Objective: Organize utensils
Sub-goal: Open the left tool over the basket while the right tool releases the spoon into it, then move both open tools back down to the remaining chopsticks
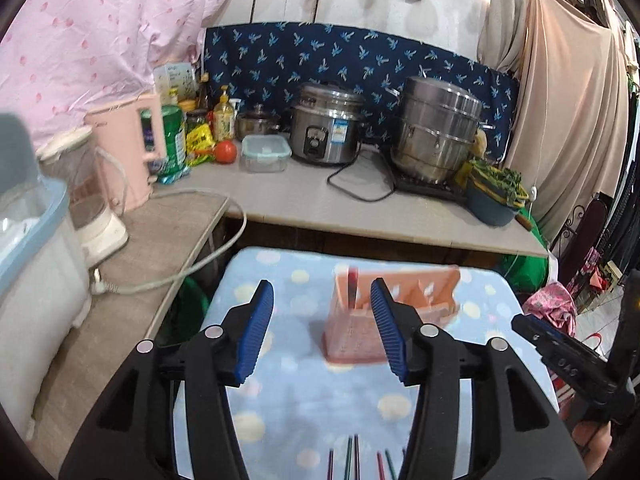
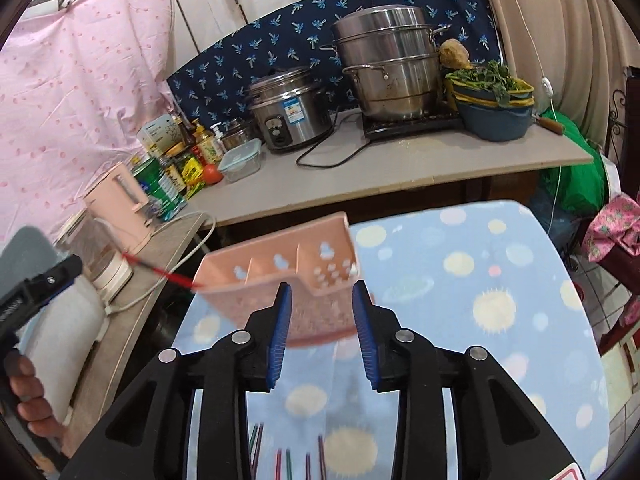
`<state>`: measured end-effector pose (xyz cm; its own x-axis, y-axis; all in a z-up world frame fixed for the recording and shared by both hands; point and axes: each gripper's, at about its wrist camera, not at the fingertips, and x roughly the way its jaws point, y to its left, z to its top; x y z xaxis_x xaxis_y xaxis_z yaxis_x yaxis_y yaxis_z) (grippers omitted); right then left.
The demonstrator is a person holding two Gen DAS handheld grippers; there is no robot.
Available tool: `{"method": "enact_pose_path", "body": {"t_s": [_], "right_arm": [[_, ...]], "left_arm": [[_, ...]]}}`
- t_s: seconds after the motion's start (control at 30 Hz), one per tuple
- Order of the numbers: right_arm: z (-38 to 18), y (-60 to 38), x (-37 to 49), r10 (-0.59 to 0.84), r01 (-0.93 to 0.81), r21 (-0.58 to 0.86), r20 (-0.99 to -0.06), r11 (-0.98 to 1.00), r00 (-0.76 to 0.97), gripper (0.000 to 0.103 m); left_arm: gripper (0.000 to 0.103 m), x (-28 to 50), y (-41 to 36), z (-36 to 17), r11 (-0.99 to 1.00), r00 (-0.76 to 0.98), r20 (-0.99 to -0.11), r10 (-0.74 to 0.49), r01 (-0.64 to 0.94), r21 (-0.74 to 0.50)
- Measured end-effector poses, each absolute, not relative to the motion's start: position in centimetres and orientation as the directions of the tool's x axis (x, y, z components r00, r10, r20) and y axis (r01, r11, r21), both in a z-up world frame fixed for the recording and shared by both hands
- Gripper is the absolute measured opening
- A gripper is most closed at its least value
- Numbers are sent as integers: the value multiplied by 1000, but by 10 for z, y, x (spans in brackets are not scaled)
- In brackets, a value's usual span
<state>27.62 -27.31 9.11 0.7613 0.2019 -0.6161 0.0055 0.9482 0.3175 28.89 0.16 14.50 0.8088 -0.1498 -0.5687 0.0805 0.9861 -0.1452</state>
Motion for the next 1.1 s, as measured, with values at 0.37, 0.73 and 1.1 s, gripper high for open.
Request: {"method": "enact_pose_path", "body": {"t_s": [0.37,0.73,1.1], "right_arm": [[47,-264,147,199,-10,266,-693,964,693,34],[-17,-243,68,133,-5,163,-788,987,601,34],[-49,-233,53,132,2,159,-825,987,550,34]], "left_arm": [[48,200,28,78,984,735,-665,-136,22,-177],[48,135,32,6,990,640,-760,-118,20,-137],[48,102,23,-29,990,577,-805,-138,52,-132]]}}
